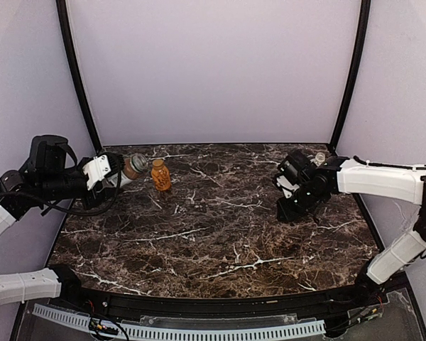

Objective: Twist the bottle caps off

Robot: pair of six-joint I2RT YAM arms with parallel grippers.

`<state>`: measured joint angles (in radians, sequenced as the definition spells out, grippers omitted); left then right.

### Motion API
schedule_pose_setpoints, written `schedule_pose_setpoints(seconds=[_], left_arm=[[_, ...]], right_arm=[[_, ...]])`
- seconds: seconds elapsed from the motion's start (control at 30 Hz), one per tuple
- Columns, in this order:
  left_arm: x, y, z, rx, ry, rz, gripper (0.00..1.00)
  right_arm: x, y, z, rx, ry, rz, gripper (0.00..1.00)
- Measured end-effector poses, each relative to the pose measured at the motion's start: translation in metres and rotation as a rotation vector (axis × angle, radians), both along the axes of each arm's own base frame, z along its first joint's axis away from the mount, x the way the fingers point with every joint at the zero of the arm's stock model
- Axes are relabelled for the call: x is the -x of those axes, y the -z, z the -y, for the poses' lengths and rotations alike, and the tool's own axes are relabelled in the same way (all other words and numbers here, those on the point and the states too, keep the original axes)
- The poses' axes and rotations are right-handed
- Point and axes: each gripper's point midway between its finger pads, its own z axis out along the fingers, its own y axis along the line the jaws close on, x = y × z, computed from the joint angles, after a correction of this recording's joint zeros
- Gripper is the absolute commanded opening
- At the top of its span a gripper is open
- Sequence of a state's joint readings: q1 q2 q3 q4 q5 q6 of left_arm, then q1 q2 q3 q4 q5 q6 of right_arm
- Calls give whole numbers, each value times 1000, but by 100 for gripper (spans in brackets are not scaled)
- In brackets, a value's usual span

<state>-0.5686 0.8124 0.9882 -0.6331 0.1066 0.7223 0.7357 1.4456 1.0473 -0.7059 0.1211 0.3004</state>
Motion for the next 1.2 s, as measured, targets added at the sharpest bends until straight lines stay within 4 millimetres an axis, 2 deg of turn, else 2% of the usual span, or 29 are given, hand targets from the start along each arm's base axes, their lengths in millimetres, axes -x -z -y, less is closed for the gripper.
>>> schedule_pose_setpoints(seconds=[0.1,0.17,0.43,0.47,0.5,0.57,0.67,0.8,0.87,0.97,1.07,1.13,1.2], left_arm=[[4,4,-10,41,-38,-17,27],[7,3,-16,73,-57,-19,28],[24,-3,-35,194,-114,-2,28],[25,-4,-37,202,-117,1,28],[27,-5,-37,213,-117,1,28],[29,-7,-38,228,-118,2,28],[31,-9,-37,244,-113,-2,28],[32,-9,-37,253,-111,-8,28],[33,-10,-36,259,-106,-12,28],[34,-9,-34,266,-96,-23,28],[36,-10,-30,276,-73,-40,29],[38,-12,-26,287,-49,-51,29],[43,-18,-20,307,-10,-64,29]], right_arm=[[11,38,23,56,85,-140,0],[14,52,27,70,110,-192,0],[17,92,31,109,167,-305,0],[18,94,33,112,173,-310,9],[17,95,33,109,182,-311,14],[16,95,33,102,190,-306,39],[16,95,33,94,201,-301,66],[13,95,32,83,208,-292,92],[13,93,33,87,206,-292,98],[13,84,32,100,208,-297,98],[1,51,15,90,161,-227,97],[-10,8,-19,40,62,-106,96],[-11,-53,-74,-59,-100,74,95]])
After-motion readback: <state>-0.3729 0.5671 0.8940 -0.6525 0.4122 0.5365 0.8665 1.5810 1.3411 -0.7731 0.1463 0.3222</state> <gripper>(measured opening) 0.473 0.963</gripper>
